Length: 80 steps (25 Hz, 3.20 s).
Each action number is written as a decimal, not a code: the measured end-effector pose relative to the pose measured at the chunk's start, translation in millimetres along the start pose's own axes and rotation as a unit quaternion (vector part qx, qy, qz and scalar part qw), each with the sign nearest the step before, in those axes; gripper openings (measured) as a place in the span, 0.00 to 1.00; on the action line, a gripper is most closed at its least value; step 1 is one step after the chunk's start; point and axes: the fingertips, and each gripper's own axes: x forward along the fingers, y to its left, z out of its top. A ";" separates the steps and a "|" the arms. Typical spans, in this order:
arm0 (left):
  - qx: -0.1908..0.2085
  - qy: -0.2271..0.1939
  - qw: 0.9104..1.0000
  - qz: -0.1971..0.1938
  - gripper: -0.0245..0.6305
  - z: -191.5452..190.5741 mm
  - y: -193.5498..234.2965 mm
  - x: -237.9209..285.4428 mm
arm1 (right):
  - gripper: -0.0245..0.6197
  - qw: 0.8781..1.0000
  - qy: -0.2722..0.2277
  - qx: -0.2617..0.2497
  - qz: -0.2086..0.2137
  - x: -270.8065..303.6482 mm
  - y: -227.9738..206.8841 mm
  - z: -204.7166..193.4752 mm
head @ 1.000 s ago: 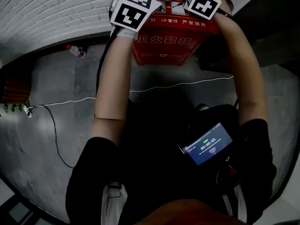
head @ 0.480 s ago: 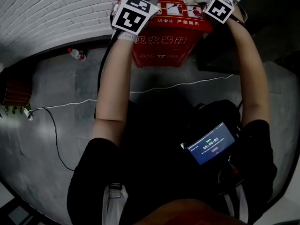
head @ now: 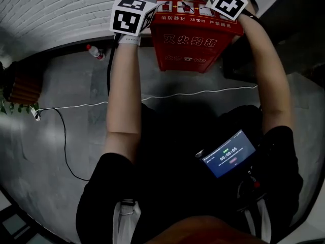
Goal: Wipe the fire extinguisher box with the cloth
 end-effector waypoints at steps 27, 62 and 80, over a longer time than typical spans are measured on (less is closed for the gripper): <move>-0.009 0.092 0.994 -0.060 0.04 -54.5 -61.8 -14.1 | 0.19 0.996 0.020 -0.071 0.050 27.7 92.5 46.8; 0.026 0.043 0.988 -0.143 0.04 9.4 -251.9 61.9 | 0.20 0.993 0.100 0.002 -0.061 -95.6 59.4 -166.5; -0.040 -0.125 0.977 -0.166 0.04 55.4 -286.7 11.2 | 0.22 0.954 -0.003 0.183 -0.238 -138.0 43.6 -217.5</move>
